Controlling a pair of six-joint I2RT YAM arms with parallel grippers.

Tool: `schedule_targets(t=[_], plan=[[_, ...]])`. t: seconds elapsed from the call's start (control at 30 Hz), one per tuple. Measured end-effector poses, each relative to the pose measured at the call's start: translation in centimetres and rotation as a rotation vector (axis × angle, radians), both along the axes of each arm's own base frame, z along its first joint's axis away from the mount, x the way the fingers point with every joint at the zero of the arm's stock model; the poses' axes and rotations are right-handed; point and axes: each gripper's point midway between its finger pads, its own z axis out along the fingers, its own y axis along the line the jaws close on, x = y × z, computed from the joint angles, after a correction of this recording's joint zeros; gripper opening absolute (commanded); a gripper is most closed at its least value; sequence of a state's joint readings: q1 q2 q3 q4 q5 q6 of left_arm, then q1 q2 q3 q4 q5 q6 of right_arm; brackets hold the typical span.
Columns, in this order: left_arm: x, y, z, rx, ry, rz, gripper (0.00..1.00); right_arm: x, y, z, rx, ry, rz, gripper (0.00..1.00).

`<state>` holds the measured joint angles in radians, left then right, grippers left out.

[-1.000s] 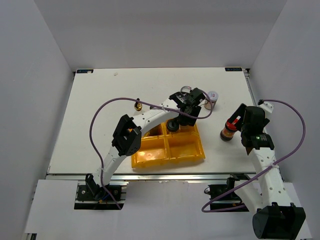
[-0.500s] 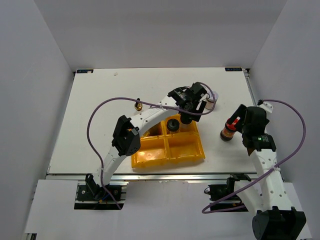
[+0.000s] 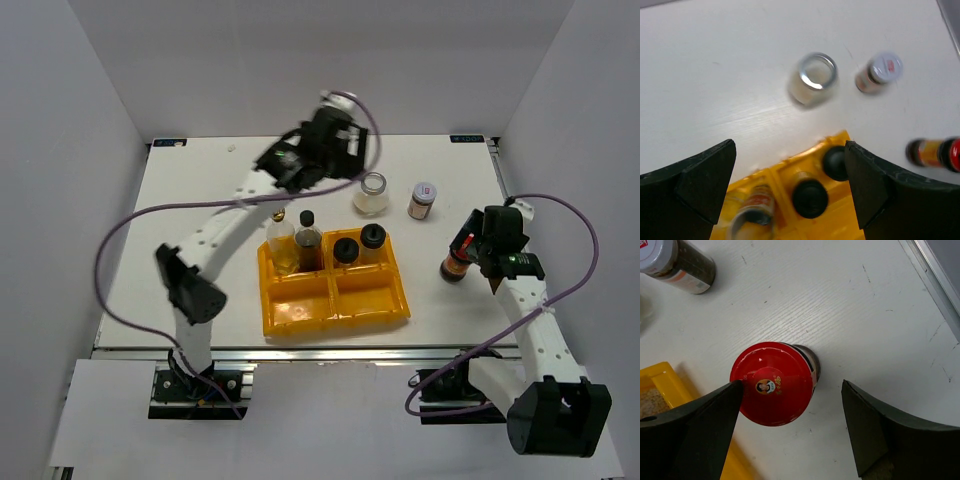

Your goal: Organize the condiment bottles

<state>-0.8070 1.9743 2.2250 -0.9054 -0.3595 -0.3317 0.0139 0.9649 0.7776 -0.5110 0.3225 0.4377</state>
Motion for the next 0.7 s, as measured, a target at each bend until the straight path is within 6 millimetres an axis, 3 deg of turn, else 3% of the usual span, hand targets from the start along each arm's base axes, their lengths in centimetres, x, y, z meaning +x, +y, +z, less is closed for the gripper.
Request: schedule_targets(t=[0.13, 0.17, 0.23, 0.33, 0.4, 0.5, 0.6, 0.7], plan=[[0.9, 10.8, 5.5, -0.098, -0.104, 0.222, 0.98, 1.2, -0.2, 0.1, -0.008, -0.030, -0.004, 0.73], [0.5, 15.1, 6.8, -0.122, -0.143, 0.322, 0.98, 1.4, -0.2, 0.1, -0.010, -0.035, -0.005, 0.65], [-0.9, 20.3, 7.8, -0.153, -0.191, 0.450, 0.98, 1.7, -0.3, 0.1, -0.013, -0.045, -0.007, 0.64], [-4.1, 26.3, 7.4, -0.185, -0.227, 0.629, 0.98, 2.0, -0.2, 0.1, -0.014, -0.049, -0.003, 0.76], [-5.7, 29.3, 6.3, -0.201, -0.235, 0.748, 0.98, 2.3, -0.1, 0.1, -0.011, -0.052, 0.007, 0.80], [-6.8, 32.8, 3.0, -0.207, -0.203, 0.880, 0.98, 2.7, 0.4, 0.0, 0.002, -0.056, 0.035, 0.85], [-6.9, 34.9, -0.5, -0.185, -0.139, 0.968, 0.98, 2.7, 0.8, -0.1, 0.015, -0.055, 0.059, 0.88], [-6.4, 35.7, -2.9, -0.177, -0.080, 1.001, 0.98, 2.7, 1.3, 0.0, 0.027, -0.057, 0.087, 0.88]])
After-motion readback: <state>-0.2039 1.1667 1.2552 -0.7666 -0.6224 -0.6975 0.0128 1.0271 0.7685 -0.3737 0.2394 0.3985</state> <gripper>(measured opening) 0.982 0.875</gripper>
